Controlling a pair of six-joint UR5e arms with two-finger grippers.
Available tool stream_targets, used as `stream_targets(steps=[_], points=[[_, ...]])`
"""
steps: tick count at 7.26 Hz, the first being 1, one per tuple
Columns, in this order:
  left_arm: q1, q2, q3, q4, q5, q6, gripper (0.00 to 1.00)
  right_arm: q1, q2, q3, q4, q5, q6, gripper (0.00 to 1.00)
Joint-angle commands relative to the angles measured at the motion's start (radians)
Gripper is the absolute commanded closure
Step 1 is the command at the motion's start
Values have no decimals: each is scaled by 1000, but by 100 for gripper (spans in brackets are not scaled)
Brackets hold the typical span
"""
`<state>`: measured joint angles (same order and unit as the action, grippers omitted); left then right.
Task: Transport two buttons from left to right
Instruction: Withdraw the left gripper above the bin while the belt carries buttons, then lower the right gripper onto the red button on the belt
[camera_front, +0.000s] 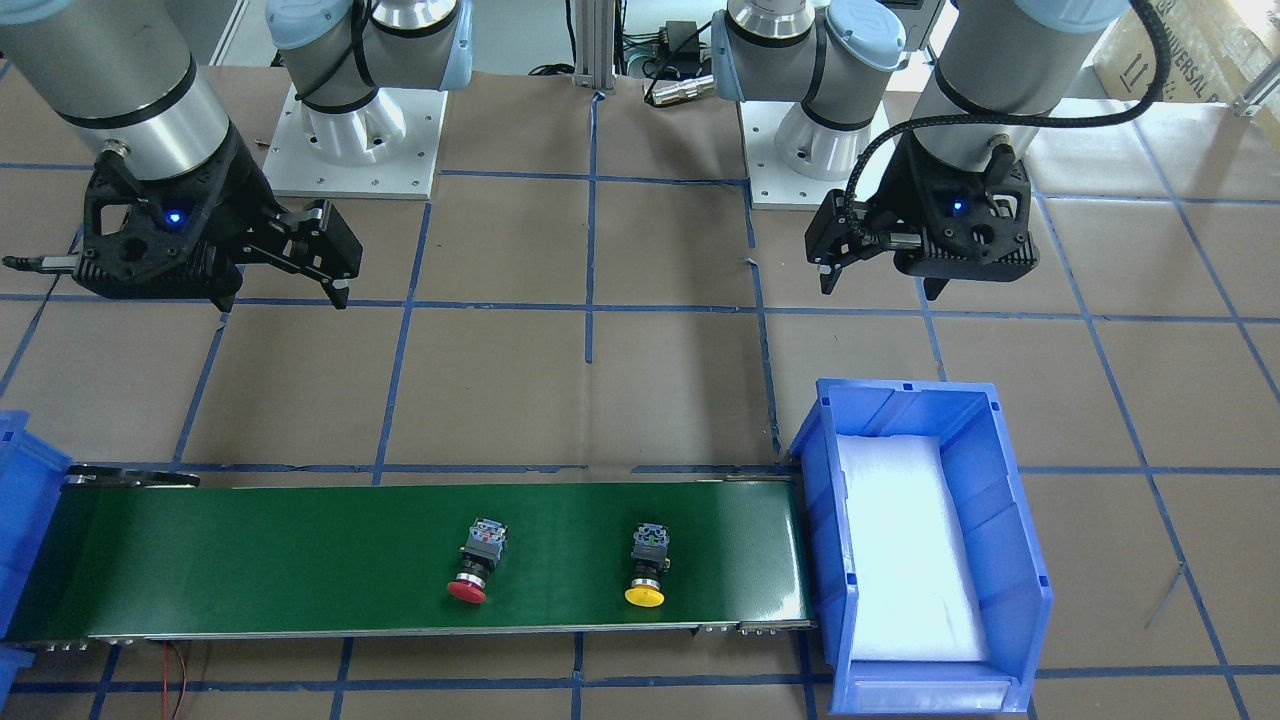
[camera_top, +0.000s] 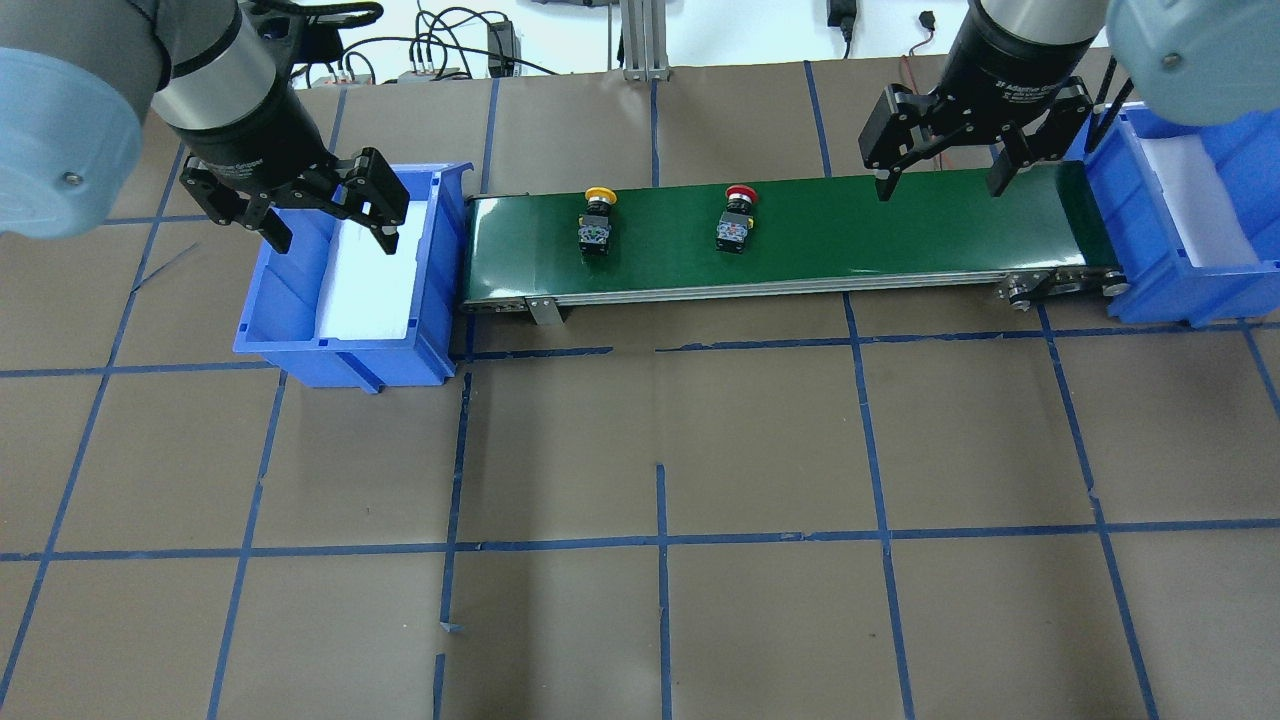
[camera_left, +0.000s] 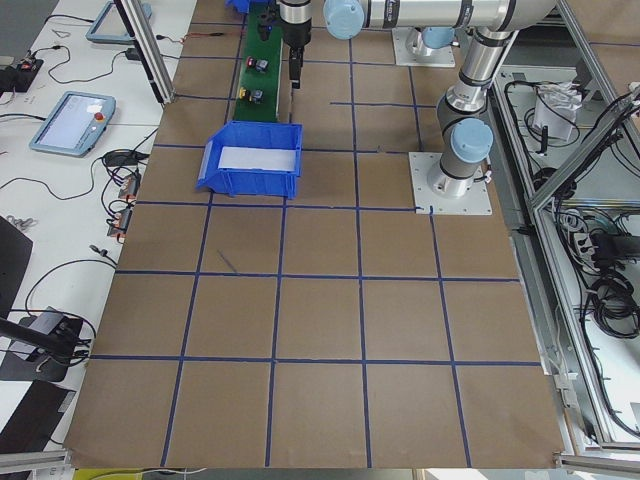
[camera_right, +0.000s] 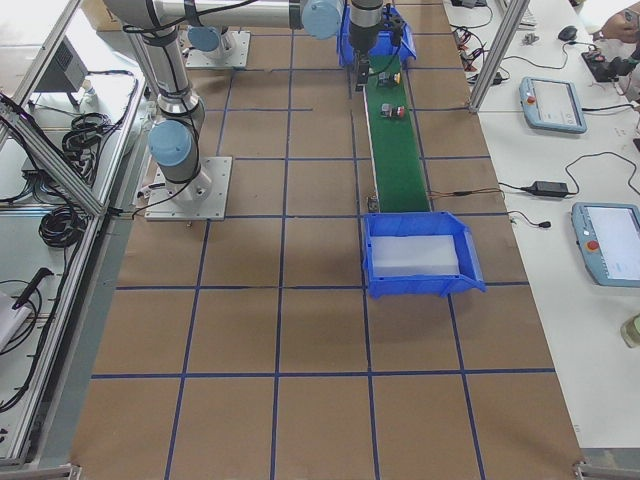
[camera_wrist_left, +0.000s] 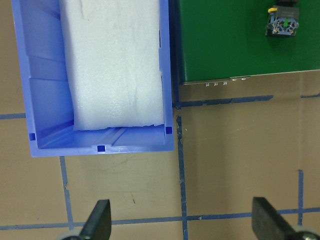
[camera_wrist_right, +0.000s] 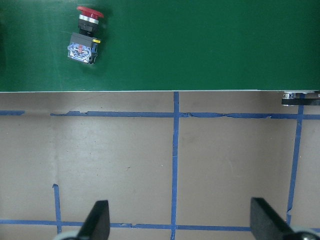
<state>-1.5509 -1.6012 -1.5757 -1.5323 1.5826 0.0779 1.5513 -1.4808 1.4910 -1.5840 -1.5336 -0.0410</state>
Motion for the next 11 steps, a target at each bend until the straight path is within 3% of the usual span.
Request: stream_targets(steps=[1,4,6,11], points=[[0,3,-4,0,2,-1,0,0,0,-1,-1,4,1,0],[0,3,-3,0,0,-1,0,12,89,-3,-28,10,24,0],[0,-6,5,3,2,-1,0,56,190,3,-144,1,85,0],[0,-8,8,4,4,-1,0,62,231,51,-226,-3,79,0]])
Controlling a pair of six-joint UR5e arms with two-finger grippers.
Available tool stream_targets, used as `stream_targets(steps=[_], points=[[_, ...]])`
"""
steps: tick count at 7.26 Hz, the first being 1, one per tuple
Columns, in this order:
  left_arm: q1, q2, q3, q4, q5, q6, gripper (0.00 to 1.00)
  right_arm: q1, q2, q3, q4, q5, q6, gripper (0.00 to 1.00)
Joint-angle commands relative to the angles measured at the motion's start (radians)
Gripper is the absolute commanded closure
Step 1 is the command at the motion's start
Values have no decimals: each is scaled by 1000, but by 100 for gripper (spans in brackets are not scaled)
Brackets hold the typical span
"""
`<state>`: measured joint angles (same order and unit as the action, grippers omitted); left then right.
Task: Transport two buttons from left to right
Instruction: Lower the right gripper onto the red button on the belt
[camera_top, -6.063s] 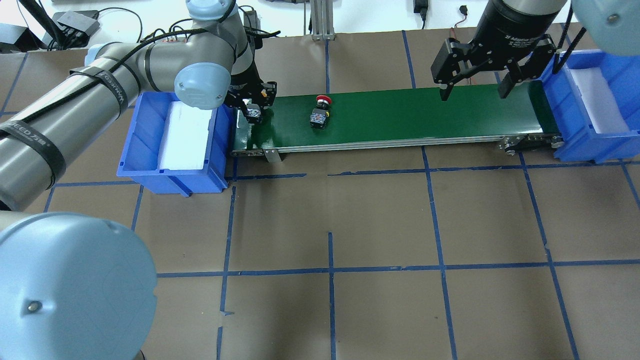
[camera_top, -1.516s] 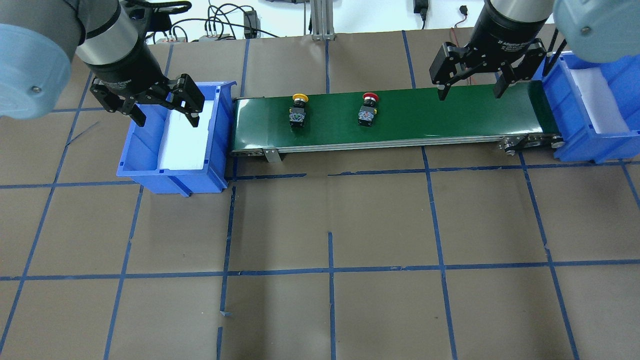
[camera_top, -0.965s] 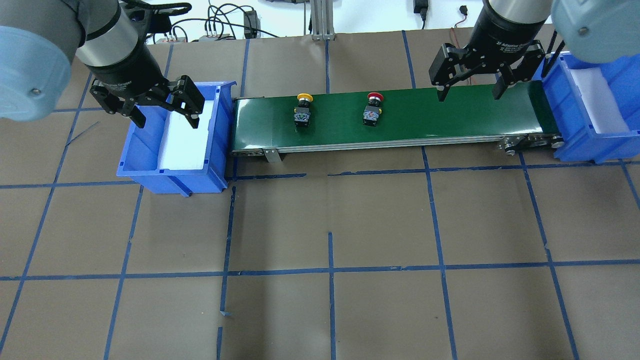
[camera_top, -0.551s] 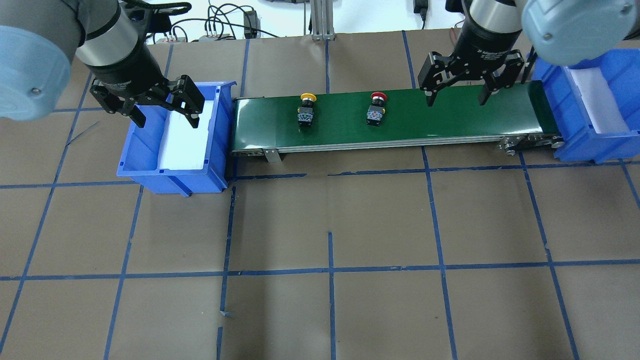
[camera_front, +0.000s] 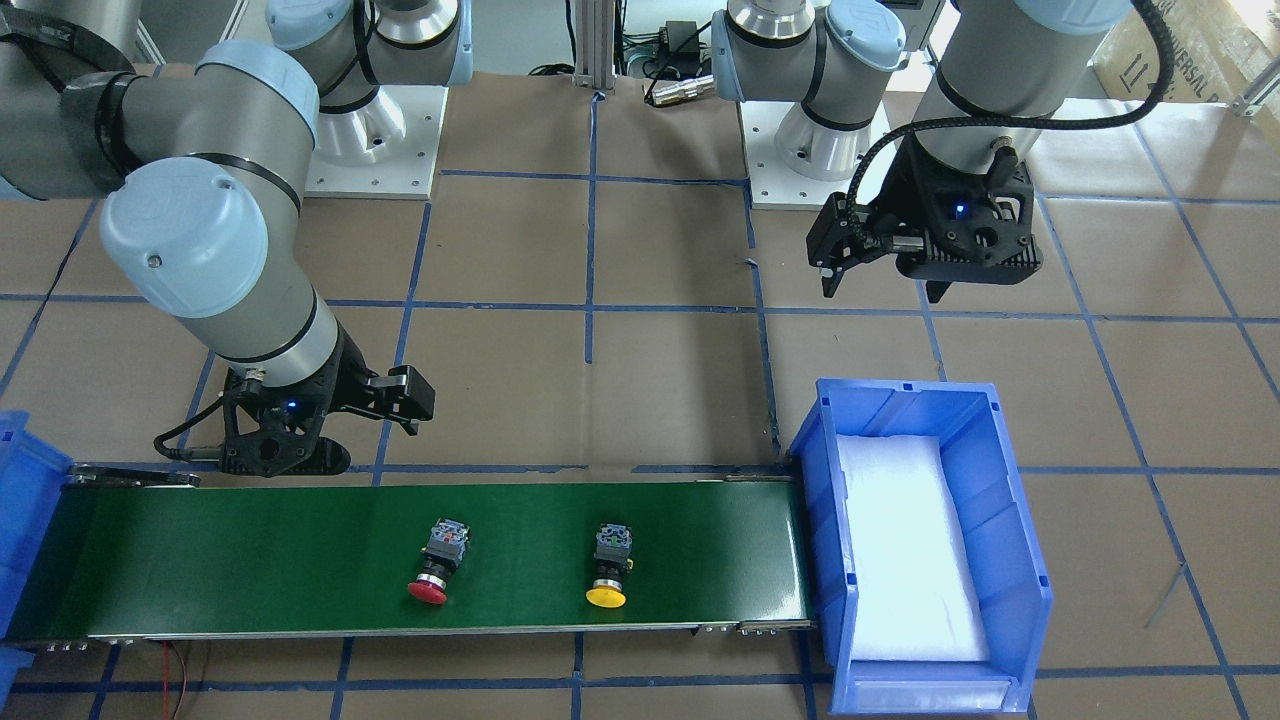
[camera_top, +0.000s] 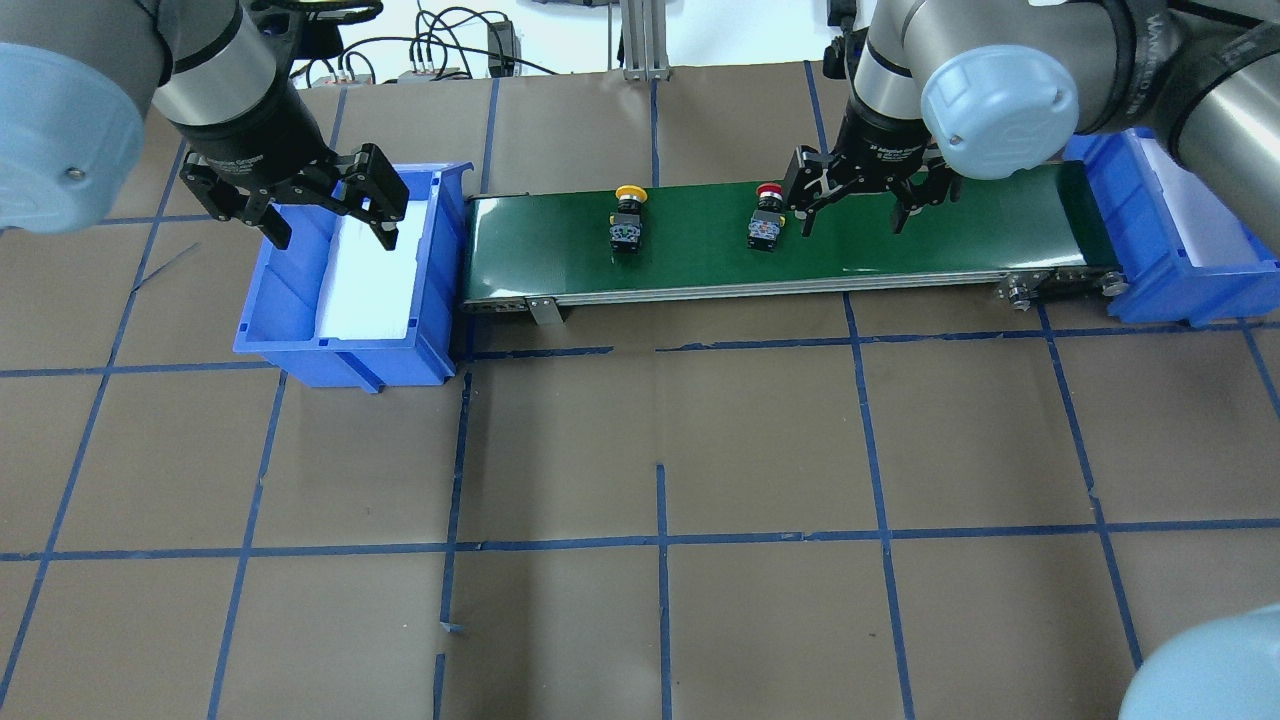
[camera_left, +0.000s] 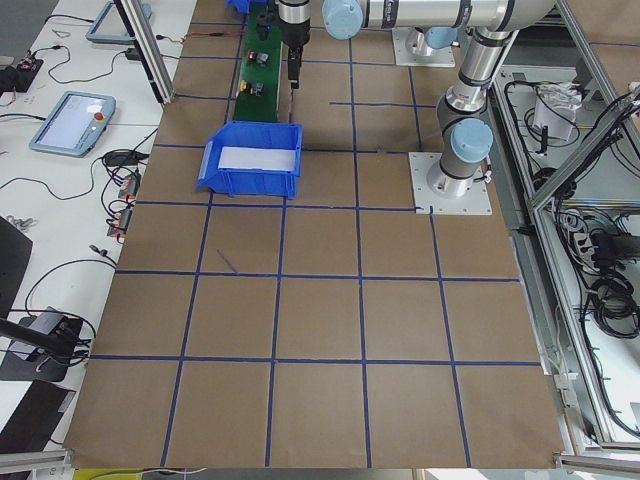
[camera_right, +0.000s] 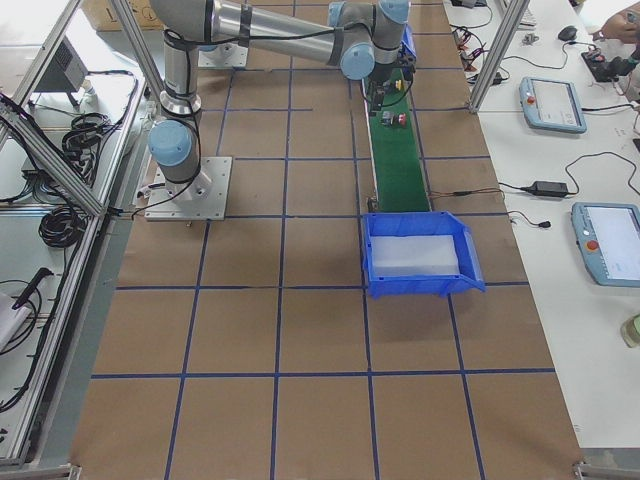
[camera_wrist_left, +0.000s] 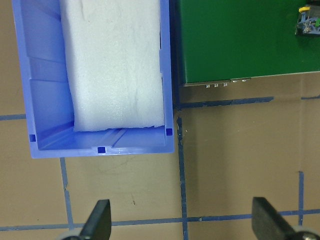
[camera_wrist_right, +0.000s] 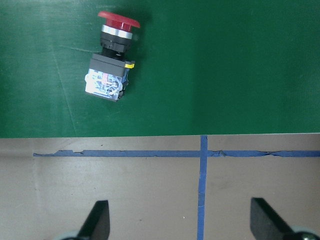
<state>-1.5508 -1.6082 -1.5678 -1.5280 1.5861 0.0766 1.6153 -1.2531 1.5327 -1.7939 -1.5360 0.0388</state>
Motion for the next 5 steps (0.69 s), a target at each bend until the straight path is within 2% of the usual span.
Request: stream_targets(steps=[1,5], points=[[0,1,0,0,2,0,0,-2,3,9,-16,0,0,0],[0,-1,0,2,3,0,0,-5,11,9,-31,-4,0,0]])
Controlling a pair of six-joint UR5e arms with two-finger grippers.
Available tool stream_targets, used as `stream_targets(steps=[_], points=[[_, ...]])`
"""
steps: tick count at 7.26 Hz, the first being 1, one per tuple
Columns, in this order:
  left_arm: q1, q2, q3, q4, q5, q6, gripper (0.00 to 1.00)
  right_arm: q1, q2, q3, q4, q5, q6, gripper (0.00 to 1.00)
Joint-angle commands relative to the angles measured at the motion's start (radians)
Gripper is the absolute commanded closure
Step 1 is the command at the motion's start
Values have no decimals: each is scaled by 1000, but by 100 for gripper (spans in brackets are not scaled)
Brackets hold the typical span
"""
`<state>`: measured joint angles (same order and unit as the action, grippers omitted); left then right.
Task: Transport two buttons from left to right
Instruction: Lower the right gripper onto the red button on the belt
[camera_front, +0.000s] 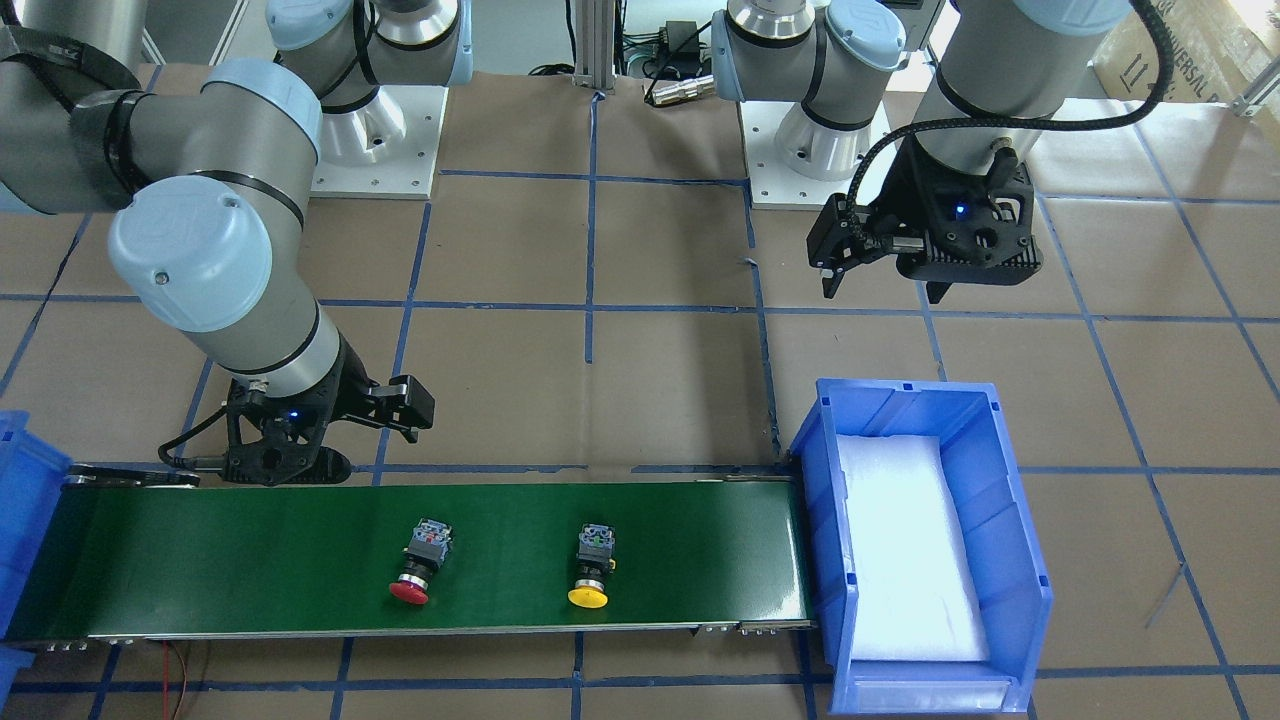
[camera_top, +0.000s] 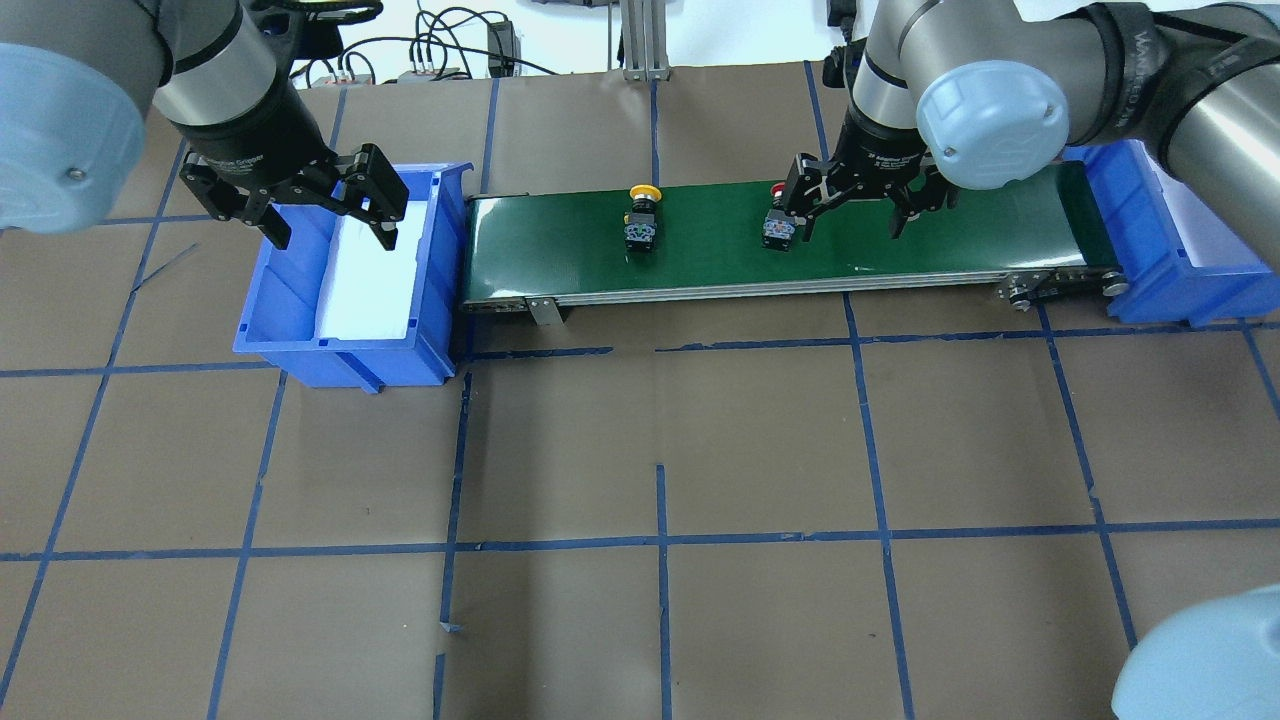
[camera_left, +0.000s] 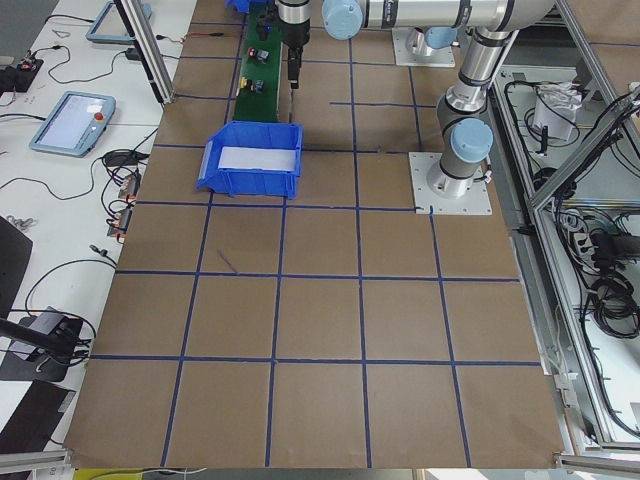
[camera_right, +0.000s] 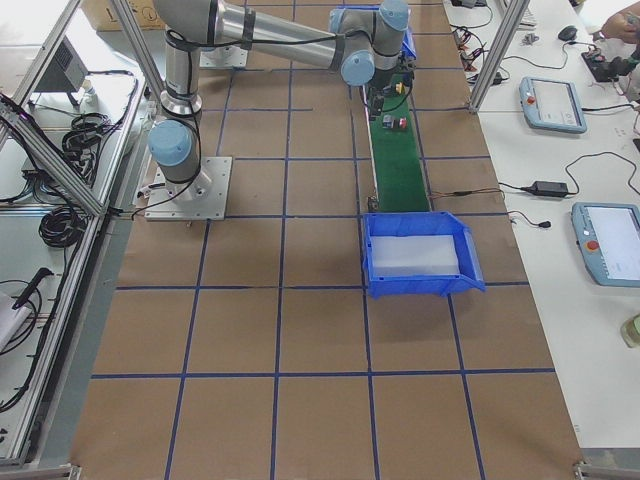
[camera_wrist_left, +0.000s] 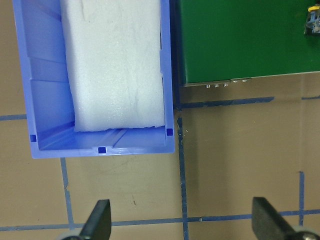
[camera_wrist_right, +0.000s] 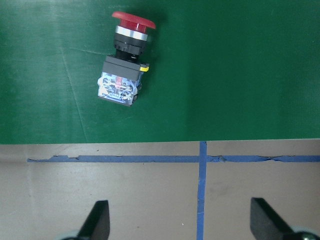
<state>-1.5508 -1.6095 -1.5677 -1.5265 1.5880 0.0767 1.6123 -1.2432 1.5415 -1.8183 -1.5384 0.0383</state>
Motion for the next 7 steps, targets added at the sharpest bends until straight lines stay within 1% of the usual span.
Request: stream_targets(steps=[1,4,7], points=[[0,2,0,-1,1,0,0,-2,-1,0,-9,-2,3,0],[0,3,-2,-1,1,0,0,0,-2,-20,-7,0,-2,0],[0,6,-6,-1,3,0,0,-3,-7,-17,-7,-2,-3,0]])
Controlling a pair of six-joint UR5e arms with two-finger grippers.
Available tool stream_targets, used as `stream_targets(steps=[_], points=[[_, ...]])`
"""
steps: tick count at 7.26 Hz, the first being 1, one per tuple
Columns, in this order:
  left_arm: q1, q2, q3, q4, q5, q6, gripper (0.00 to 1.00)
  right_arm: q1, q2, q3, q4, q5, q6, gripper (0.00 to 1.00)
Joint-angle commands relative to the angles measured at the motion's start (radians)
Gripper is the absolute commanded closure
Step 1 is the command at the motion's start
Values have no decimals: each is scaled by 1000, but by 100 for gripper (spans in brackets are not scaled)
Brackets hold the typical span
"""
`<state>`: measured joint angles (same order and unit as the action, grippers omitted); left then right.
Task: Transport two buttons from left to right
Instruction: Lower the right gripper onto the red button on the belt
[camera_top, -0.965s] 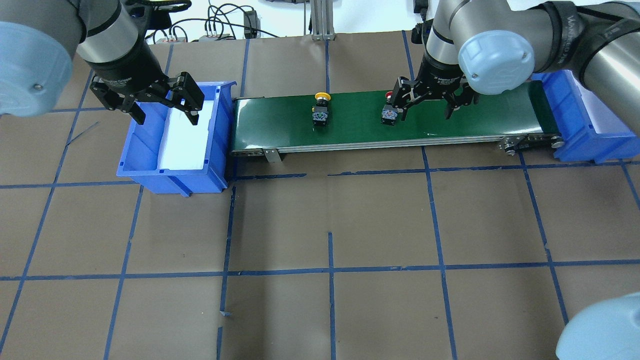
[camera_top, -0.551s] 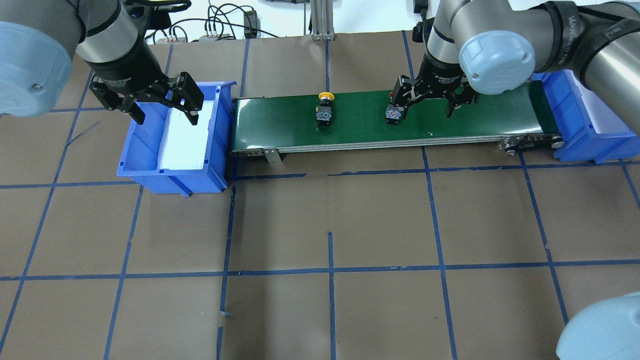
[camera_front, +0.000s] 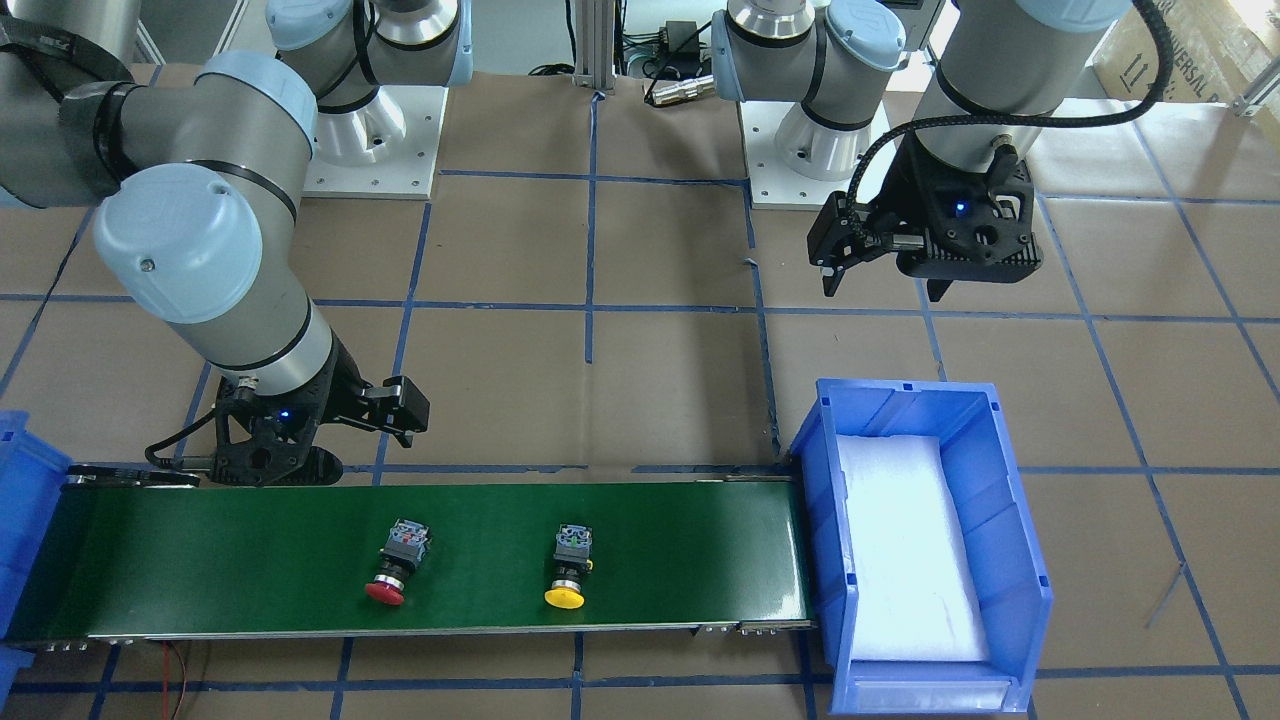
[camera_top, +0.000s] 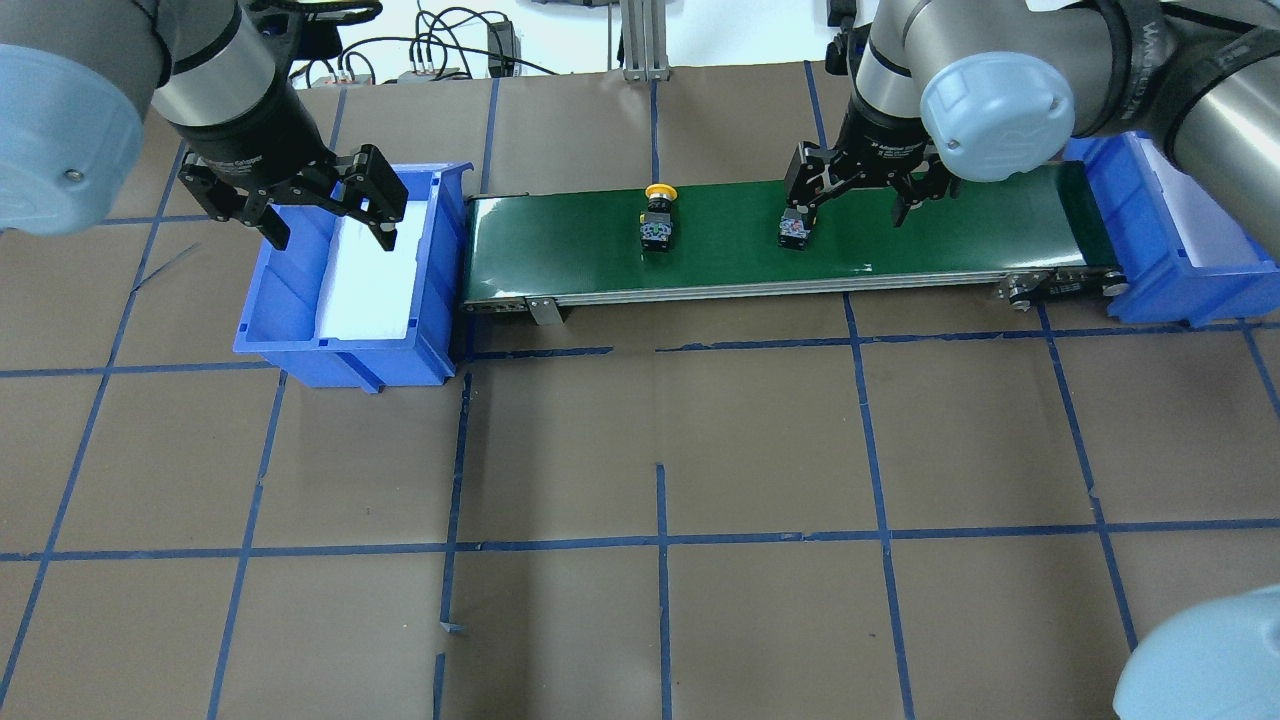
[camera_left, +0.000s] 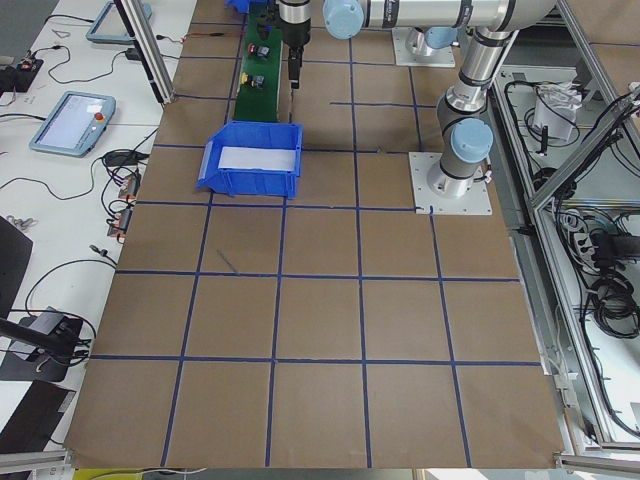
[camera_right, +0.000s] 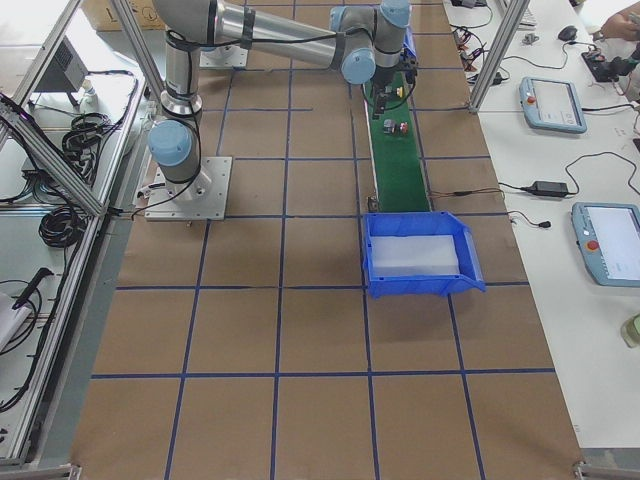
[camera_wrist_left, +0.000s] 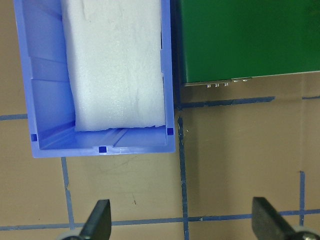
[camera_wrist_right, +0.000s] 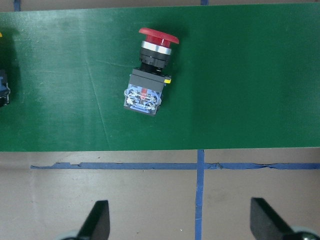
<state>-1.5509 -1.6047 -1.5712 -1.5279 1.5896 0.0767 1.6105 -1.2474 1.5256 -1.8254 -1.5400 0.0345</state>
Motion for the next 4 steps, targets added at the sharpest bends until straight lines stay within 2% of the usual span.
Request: stream_targets(steps=[1,3,4], points=[[0,8,-10,0,1,2,0,-1,0,-2,-3,0,2,0],[0,8,-10,0,1,2,0,0,2,-5,-12,-15,-4,0],[0,8,-10,0,1,2,0,-4,18,-4,-55,-23,-8,0]])
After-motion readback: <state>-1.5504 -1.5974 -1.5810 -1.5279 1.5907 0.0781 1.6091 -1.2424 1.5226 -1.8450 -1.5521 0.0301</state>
